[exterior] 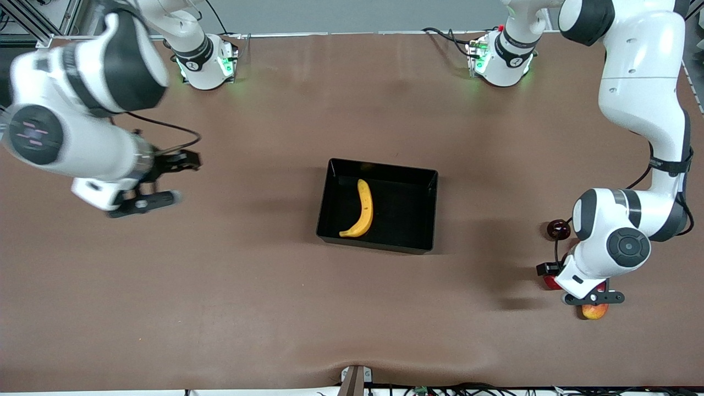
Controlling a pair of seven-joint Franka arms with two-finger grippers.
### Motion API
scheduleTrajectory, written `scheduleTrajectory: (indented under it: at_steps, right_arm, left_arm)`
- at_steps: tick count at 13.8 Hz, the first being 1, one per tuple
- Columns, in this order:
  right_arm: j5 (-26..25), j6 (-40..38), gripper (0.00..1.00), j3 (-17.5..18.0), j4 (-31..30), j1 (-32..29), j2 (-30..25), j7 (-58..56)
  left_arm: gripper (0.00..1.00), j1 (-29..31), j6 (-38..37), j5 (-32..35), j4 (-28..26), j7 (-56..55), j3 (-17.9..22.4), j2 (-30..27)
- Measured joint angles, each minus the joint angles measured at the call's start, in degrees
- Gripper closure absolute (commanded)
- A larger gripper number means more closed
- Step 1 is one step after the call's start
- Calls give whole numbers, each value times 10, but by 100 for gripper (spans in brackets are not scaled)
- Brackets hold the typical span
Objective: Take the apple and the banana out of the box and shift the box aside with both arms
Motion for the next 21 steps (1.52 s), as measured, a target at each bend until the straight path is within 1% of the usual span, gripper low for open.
scheduleTrajectory:
  at_steps: [2,5,7,8,9,11,12,13,15,18,21]
  right_arm:
    - [5,-19,0,10,0,29,15,0]
    - [5,-55,0,12,21,49,14,0]
    - [5,-62,0,12,30,50,13,0]
    - [5,-60,0,10,29,47,18,0]
    - [5,-49,0,8,26,39,30,0]
    - [0,4,0,3,25,15,66,-3]
    - [-13,21,0,0,27,7,79,-6]
    - [-30,31,0,-6,32,0,85,-6]
    - [-40,39,0,-16,51,-25,84,-6]
    - [-40,59,0,-19,70,-64,83,-10]
    - [-48,64,0,-19,70,-68,84,-10]
  left_arm:
    - [0,-6,-41,0,3,-8,-45,-30]
    - [0,-18,-112,0,1,-55,-135,-76]
    - [0,-25,-126,0,-9,-123,-195,-89]
    - [0,-34,-126,0,-15,-161,-215,-90]
    - [0,-52,-125,1,-20,-199,-226,-89]
    - [0,-107,-124,3,-27,-263,-228,-84]
    - [0,-134,-121,14,-29,-290,-228,-78]
    - [0,-156,-119,28,-31,-315,-227,-71]
    - [0,-190,-98,45,-34,-349,-227,-50]
    - [0,-216,-35,49,-37,-376,-225,-10]
    - [0,-224,6,49,-38,-379,-224,32]
